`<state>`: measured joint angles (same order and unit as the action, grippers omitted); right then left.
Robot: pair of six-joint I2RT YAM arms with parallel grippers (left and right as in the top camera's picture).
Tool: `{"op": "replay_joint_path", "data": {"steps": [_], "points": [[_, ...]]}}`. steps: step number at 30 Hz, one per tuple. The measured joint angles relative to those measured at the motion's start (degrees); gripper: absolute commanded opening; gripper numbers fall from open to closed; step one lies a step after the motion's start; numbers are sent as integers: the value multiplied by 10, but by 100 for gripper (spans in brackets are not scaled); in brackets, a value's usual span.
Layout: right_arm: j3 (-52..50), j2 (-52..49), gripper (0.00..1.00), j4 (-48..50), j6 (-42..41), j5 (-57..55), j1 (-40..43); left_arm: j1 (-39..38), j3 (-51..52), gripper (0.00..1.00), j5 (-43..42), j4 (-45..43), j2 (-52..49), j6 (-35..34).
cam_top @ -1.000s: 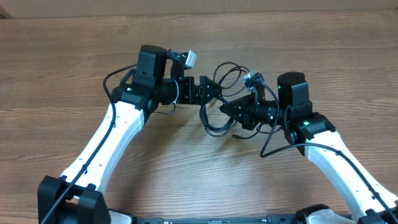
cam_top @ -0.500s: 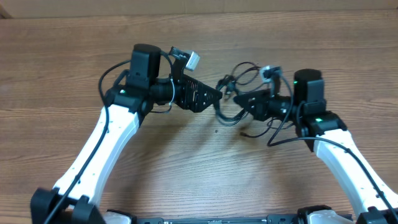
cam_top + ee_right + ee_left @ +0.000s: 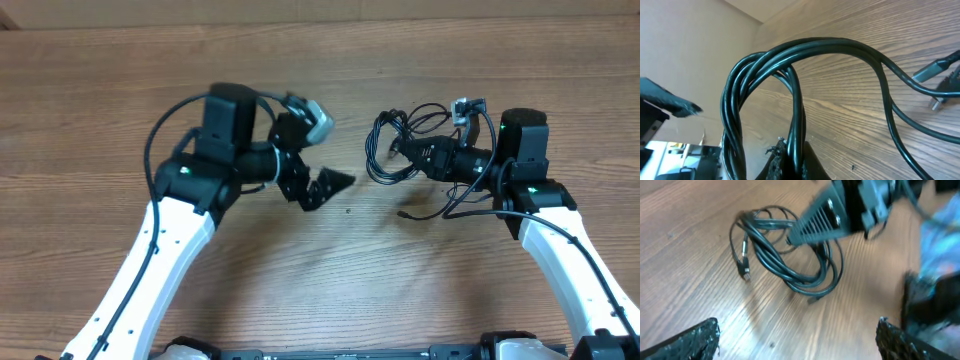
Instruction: Untangle cables
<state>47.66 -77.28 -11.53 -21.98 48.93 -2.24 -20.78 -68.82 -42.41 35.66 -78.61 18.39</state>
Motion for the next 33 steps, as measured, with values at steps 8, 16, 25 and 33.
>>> {"op": "replay_joint_path", "data": {"steps": [8, 16, 25, 33], "points": [[0, 0, 4, 0, -3, 16, 0, -62, 0, 86, 71, 19, 0, 202], [0, 0, 4, 0, -3, 28, 0, -96, 0, 100, 113, 12, 0, 320], [0, 0, 4, 0, -3, 57, 0, -128, 0, 100, 123, -29, 0, 344], [0, 0, 4, 0, -3, 83, 0, -191, 0, 82, 128, -66, -2, 348]]}}
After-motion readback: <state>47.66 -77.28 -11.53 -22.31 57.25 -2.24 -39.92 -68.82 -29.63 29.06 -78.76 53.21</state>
